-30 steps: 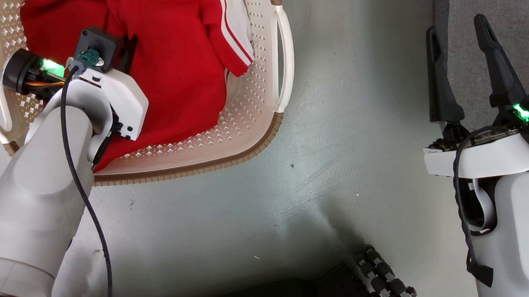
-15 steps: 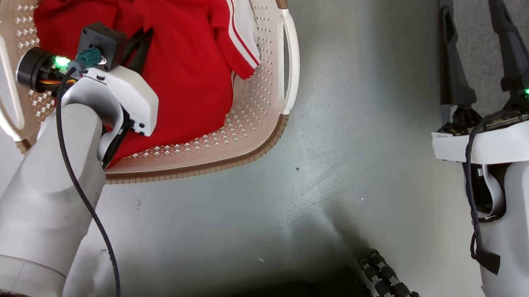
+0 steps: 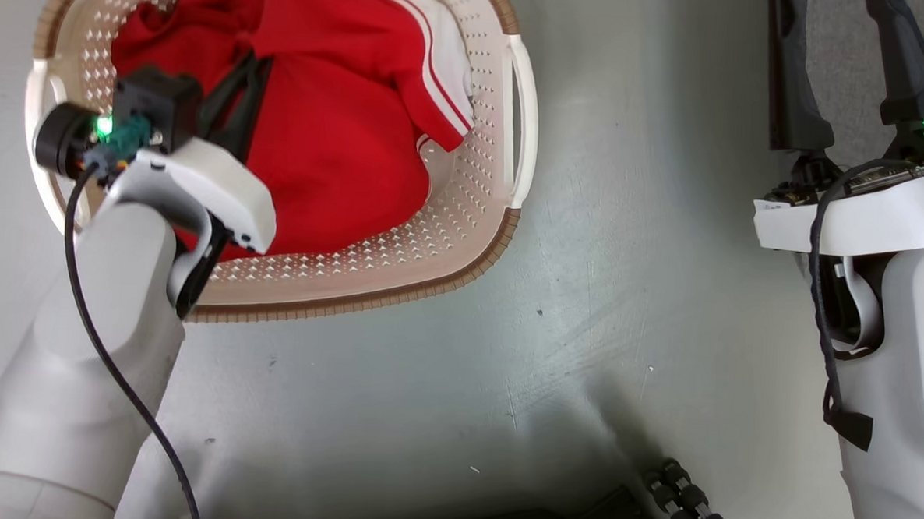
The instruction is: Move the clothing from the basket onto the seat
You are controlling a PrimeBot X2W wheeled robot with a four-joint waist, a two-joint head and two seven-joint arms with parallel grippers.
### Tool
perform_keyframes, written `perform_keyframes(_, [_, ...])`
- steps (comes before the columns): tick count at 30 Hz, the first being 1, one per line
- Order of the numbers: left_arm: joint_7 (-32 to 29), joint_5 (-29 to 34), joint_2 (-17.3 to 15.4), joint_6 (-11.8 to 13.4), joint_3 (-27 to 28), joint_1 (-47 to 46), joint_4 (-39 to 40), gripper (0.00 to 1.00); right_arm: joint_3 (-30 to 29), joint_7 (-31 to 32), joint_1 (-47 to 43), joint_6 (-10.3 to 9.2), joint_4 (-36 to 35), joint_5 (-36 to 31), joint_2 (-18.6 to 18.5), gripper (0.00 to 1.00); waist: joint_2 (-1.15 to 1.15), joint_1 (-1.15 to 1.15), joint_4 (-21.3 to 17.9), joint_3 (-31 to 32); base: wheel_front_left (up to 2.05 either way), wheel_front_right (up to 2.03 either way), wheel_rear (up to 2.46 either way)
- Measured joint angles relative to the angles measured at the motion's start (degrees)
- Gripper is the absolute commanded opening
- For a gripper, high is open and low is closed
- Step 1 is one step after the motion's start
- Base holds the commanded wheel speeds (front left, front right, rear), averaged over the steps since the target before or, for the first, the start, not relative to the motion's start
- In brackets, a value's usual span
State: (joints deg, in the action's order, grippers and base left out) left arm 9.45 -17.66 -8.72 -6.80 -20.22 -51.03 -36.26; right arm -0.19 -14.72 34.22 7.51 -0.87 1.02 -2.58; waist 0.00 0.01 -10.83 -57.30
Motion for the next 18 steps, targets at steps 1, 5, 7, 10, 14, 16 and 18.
perform_keyframes(1, [0.25,-0.16,-0.08,0.0,-0.09,0.73,0.03,0.0,0.16,0.0,-0.05,0.0,-0.03,-0.09,0.0,1.0,0.0,0.0,0.2,0.36,0.0,0.0,0.0])
perform_keyframes(5, [0.8,-1.19,-0.1,-0.18,-0.12,2.3,0.35,0.0,0.48,0.0,-0.06,0.0,0.13,-0.42,-0.01,1.0,0.0,0.0,0.93,1.96,0.0,0.0,0.0])
perform_keyframes(7, [1.23,-1.9,-0.12,-0.36,-0.18,3.7,0.71,0.0,0.41,0.0,-0.2,0.0,0.51,-0.64,-0.02,1.0,0.0,0.0,1.43,3.28,0.0,0.0,0.0])
perform_keyframes(10, [1.33,-2.14,-0.05,-0.41,-0.6,5.33,0.96,0.0,0.35,0.0,-0.59,0.0,1.13,-1.05,-0.03,1.0,0.0,0.0,1.88,4.71,0.0,0.0,0.0])
perform_keyframes(14, [1.82,-3.12,0.29,-0.42,-1.05,6.87,1.85,0.0,0.31,0.0,-1.82,0.0,1.76,-1.11,-0.05,1.0,0.0,0.0,2.46,6.75,0.0,0.0,0.0])
perform_keyframes(16, [2.31,-3.54,0.64,-0.42,-1.14,7.28,2.25,0.0,0.26,0.0,-2.39,0.0,2.08,-1.11,-0.05,1.0,0.0,0.0,2.73,7.83,0.0,0.0,0.0])
perform_keyframes(18, [2.57,-3.72,1.01,-0.42,-1.33,7.84,2.75,0.0,0.25,0.0,-2.75,0.0,2.52,-1.13,-0.07,1.0,0.0,0.0,3.0,8.94,0.0,0.0,0.0])
